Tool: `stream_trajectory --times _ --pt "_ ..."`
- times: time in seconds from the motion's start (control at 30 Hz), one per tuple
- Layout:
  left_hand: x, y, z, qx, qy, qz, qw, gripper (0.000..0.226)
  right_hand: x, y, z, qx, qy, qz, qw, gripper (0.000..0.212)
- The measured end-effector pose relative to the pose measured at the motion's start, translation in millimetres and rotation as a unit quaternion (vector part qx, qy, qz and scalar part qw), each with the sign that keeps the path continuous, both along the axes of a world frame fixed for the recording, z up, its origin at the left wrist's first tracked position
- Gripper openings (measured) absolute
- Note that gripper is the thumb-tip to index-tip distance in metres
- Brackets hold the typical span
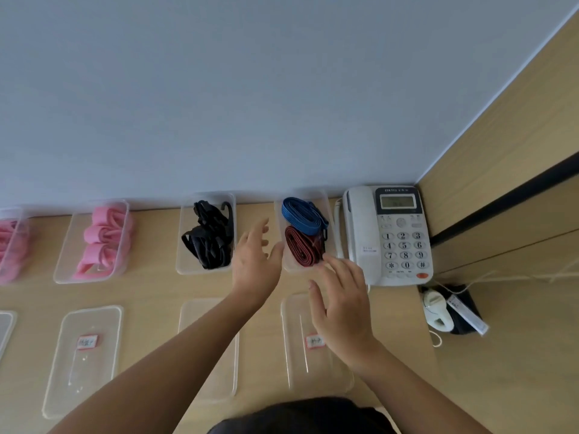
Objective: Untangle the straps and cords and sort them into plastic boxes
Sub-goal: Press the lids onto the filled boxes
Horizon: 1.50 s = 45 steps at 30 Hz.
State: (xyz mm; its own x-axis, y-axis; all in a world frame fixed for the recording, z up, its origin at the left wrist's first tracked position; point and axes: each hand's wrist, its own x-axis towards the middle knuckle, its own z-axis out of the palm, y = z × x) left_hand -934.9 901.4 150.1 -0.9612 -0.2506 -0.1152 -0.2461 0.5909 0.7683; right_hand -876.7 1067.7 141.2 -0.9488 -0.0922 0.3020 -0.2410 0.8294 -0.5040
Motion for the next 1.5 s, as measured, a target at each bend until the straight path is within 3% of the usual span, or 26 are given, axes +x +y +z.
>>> stream_trajectory --times 0.13,0.2,0.3,0.37,0.67,0.8,0.93,1.07,1.3,1.5 --pt "35.2 -5.5 3.2 0.022 -0.007 0.000 1.000 0.045 46.6 -3.1 -10.6 0.044 -0.038 -0.004 0.998 0.027" --pt "55.9 -9.0 0.1 0.024 -0.015 -0.016 0.999 0.043 64.7 -8.4 -13.0 0.092 -0.119 -0.011 0.989 0.046" --pt "84.9 -15.3 -6.6 0.043 -0.034 -0.012 0.998 0.040 88.2 -18.7 -19.7 0.189 -0.272 -0.005 0.943 0.081" --pt "98.7 -19.2 -9.4 0.049 -0.041 -0.002 0.998 0.038 99.7 -23.5 -24.0 0.206 -0.292 0.010 0.934 0.088" --pt "103.5 -30.1 0.2 0.064 -0.097 -0.006 0.993 0.034 97.3 -37.0 -3.8 0.190 -0.290 0.011 0.938 0.077" --pt "84.7 -34.1 5.2 0.101 -0.118 0.016 0.988 0.033 82.5 -33.0 14.0 0.105 -0.165 -0.010 0.981 0.071" --pt "46.9 -26.1 15.3 0.176 -0.113 0.052 0.977 0.030 26.0 -30.0 36.5 0.095 -0.081 -0.030 0.992 0.075" --pt "9.1 -12.6 23.5 0.242 -0.133 0.078 0.958 0.019 -38.5 -33.9 48.2 0.137 -0.116 -0.014 0.984 0.079" --pt "-37.2 0.4 15.9 0.247 -0.163 0.103 0.949 0.034 -102.9 -33.5 21.4 0.232 -0.143 0.029 0.962 0.081" --pt "-55.1 2.0 0.1 0.215 -0.162 0.157 0.950 0.008 -114.1 -25.7 3.1 0.220 -0.136 0.059 0.964 0.081"
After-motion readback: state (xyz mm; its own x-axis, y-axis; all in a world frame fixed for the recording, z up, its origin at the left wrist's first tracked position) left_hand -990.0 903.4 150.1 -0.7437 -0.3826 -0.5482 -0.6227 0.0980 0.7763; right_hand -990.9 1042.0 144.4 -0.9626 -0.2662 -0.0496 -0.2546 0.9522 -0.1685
